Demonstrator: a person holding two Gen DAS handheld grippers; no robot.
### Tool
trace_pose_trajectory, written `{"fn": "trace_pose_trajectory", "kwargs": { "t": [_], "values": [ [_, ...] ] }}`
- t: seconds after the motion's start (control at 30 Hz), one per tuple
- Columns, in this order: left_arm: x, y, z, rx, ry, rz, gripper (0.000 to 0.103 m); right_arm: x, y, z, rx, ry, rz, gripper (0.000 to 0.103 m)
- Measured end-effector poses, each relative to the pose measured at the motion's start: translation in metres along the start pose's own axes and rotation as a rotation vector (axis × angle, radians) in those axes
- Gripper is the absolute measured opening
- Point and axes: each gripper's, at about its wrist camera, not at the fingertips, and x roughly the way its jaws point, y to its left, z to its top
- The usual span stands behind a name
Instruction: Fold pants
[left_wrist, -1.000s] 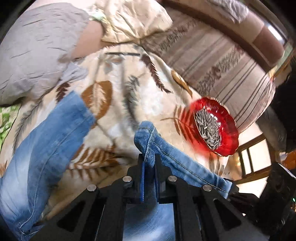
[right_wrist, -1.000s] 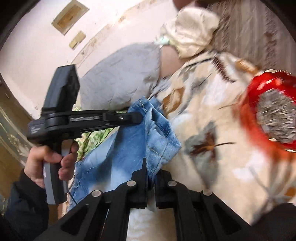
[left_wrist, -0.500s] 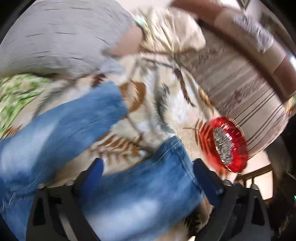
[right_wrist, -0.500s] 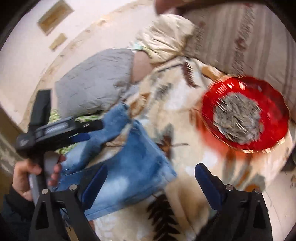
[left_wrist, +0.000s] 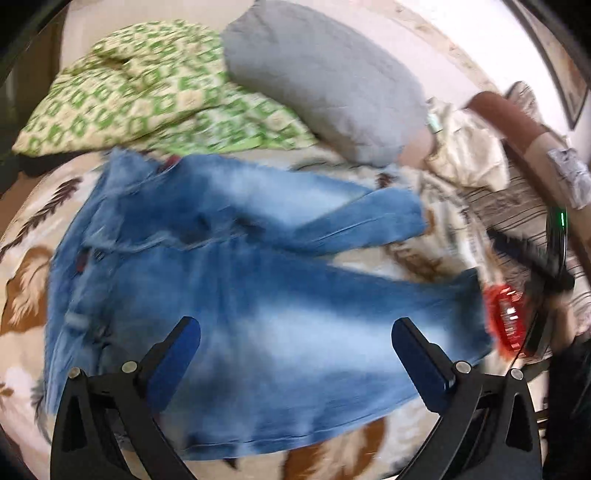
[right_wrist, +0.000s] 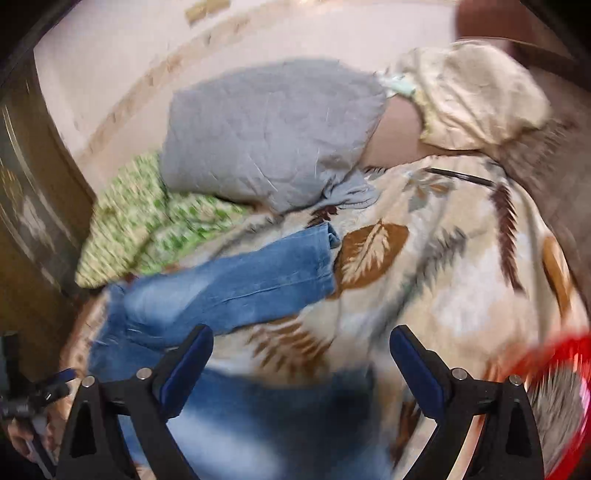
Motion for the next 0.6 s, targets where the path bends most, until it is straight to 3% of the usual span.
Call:
{"fn": "trace_pose_trajectory", "kwargs": {
  "t": [0.1,0.2,0.47,0.6],
  "values": [
    [0.014,0.002,-0.009,0.06,0.002,0.052,0.103,0.049,0.001,0.029,-0.105,0.125,-0.019,0.098],
    [0.029,-0.007,0.001,0.144,0.007,0.076,0.103,0.08,0.005,0.042,-0.156,0.172,-0.048,0.097],
    [0.1,-0.083,0.076,0.509,-0.049,0.052,0.103,0.136,0.012,0.054,-0.177,0.267,0.0,0.097],
    [0.151,-0.11,0.097,0.588,0.029,0.039,0.103,0.157,0.008,0.056,-0.165,0.294,0.023,0.096]
  ]
}}
